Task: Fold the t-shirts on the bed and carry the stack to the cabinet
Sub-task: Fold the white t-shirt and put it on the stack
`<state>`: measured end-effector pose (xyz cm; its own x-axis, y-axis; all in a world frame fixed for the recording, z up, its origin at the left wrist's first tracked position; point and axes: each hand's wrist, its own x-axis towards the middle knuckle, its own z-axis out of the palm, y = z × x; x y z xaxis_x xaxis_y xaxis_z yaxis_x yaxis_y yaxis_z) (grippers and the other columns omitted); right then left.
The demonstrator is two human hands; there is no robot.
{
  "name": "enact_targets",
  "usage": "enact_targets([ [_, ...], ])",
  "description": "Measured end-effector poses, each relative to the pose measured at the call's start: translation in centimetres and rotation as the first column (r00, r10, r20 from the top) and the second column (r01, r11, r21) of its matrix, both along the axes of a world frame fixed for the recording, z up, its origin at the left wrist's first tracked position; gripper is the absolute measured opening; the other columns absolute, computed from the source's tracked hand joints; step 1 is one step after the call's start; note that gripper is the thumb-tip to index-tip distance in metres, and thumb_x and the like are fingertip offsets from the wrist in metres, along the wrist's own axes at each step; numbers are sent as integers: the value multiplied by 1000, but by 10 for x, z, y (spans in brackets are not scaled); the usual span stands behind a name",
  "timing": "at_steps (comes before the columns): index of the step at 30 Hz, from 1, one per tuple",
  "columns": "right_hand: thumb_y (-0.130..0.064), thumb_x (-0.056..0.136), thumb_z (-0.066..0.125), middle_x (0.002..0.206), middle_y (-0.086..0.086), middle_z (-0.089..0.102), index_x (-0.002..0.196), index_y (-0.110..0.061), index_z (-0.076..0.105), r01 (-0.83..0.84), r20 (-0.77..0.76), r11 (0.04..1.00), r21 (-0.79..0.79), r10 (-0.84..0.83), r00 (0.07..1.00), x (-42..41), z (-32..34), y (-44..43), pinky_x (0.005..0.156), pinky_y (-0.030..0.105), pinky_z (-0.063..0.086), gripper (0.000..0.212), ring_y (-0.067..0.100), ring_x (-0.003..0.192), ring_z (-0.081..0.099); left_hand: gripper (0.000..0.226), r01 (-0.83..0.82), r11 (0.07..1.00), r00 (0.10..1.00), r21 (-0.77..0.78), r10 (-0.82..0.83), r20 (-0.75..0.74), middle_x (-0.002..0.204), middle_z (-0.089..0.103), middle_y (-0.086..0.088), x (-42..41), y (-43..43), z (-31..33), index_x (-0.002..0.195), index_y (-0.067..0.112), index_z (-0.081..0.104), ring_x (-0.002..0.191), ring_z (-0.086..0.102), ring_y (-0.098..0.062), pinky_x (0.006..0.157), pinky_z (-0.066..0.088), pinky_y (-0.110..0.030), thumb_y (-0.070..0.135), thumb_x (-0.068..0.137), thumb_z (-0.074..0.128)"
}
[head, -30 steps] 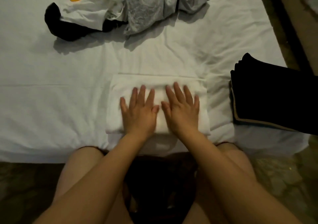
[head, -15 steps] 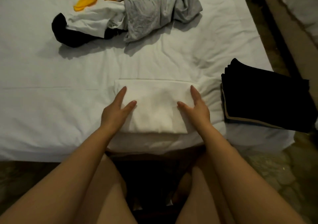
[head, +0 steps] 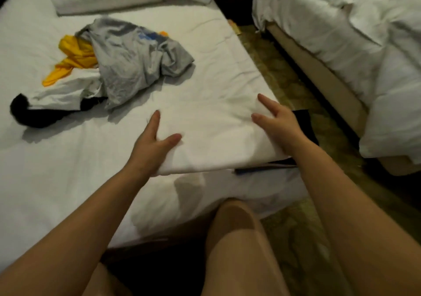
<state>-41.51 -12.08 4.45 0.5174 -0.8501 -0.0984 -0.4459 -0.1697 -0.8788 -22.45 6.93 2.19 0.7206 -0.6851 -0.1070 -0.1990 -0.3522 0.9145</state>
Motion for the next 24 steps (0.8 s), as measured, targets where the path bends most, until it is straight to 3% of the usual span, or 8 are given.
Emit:
enact_targets([
  [3,-20,86,65,140,0,43,137,-29,46,85,16,996,-5,-85,996,-43,16,-41,97,20,33,55,9,119,42,81,116,992,992,-56,-118,-46,148,29,7,-35,-55,5,148,21,18,123,32,-1,90,26,-5,14,84,66],
  [9,-18,88,63,141,-1,40,138,-30,45,163,30,984,65,-165,986,-98,9,-109,91,20,33,55,8,112,42,83,188,977,972,-100,-199,-121,146,31,9,-76,-132,-5,148,25,19,124,34,-1,102,29,-18,16,82,69],
  [13,-18,88,62,147,2,34,137,-32,44,159,-1,966,205,-162,987,-104,-27,-127,93,26,33,55,13,113,40,83,188,982,975,9,-185,-119,152,25,4,-85,-145,-28,149,24,16,127,31,-6,100,27,-18,18,84,67],
  [17,-15,89,62,144,2,38,138,-29,44,150,-40,945,290,-145,989,-100,-64,-119,88,23,34,54,10,109,41,81,160,973,982,167,-140,-126,152,25,1,-88,-135,-50,149,27,16,134,33,-18,105,30,-26,22,85,65],
  [20,-19,90,60,143,2,39,140,-30,42,169,-89,958,231,-152,984,-96,-80,-117,90,26,35,54,14,112,44,79,130,947,988,293,-147,37,155,16,-4,-91,-139,-46,149,22,13,139,24,-22,109,23,-29,26,87,62],
  [22,-33,92,54,148,5,32,144,-33,32,100,-392,992,-73,-121,912,-88,-83,-117,100,37,33,56,23,123,40,79,52,898,928,436,-204,311,157,-3,-9,-104,-145,-36,149,23,8,140,14,-30,111,18,-36,28,88,57],
  [24,-48,94,42,155,4,15,147,-36,19,-39,-594,930,-365,-200,779,-72,-78,-109,109,47,18,59,29,137,21,81,-26,922,756,387,-235,611,155,-11,-14,-120,-158,-32,149,26,8,142,6,-34,112,13,-47,26,85,56],
])
